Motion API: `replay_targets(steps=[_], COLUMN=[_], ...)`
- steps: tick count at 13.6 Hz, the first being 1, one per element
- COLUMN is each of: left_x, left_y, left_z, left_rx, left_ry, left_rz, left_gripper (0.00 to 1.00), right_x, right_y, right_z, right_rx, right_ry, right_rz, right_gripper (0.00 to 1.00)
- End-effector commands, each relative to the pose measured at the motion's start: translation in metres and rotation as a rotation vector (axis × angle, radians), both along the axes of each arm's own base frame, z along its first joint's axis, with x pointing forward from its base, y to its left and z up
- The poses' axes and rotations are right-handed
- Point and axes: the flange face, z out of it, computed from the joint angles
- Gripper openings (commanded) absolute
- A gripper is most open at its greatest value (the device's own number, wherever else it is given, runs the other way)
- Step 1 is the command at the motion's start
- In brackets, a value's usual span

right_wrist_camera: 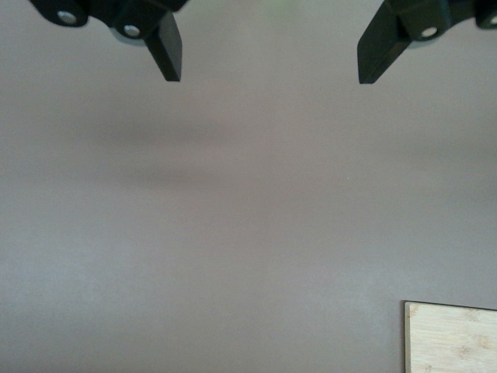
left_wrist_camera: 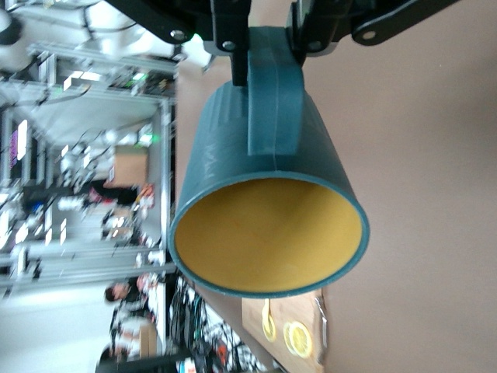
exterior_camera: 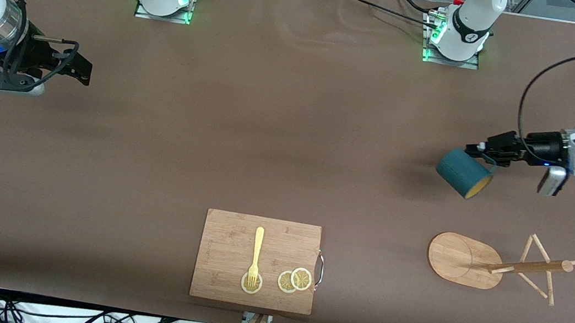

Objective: Pass cup and hang on rack
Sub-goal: 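Lift the mug by its handle with the left gripper toward the rack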

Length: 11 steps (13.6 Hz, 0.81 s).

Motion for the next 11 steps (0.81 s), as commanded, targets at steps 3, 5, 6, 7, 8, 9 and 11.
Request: replay_targets(steps=[3,5,6,7,8,9,11], left_x=[0.033,0.047,0.053,0.058,0.061,0.066,0.077], left_y=[0.055,0.063,0.064,0.067,0.07,0.072,0.081], left_z=[-0.007,-0.009,-0.01,-0.012,-0.017,-0.023,-0.03], left_rx=[-0.214,-0.272,-0.296,-0.312,-0.349,-0.385,-0.429], left_ry=[0.172,0.201,0.205,0.2,0.198,0.196,0.181], left_rz=[0.151,0.187,0.187,0.194,0.207,0.216,0.221], left_gripper=[0.0,0.0,0.0,0.0,0.0,0.0,0.0], right_x=[-0.005,-0.005,-0.005,-0.005,-0.005,-0.005,-0.005], right_y=[-0.002,-0.002,-0.002,-0.002,-0.002,-0.002,-0.002], right_z=[0.002,0.002,0.003,0.003,0.002,0.002,0.002], right_rx=[-0.012,-0.012,-0.012,-0.012,-0.013,-0.013,-0.013], right_ry=[-0.011,-0.011,-0.011,-0.011,-0.01,-0.01,-0.008], right_rz=[0.002,0.002,0.002,0.002,0.002,0.002,0.002], right_gripper=[1.0,1.0,1.0,1.0,1.0,1.0,1.0])
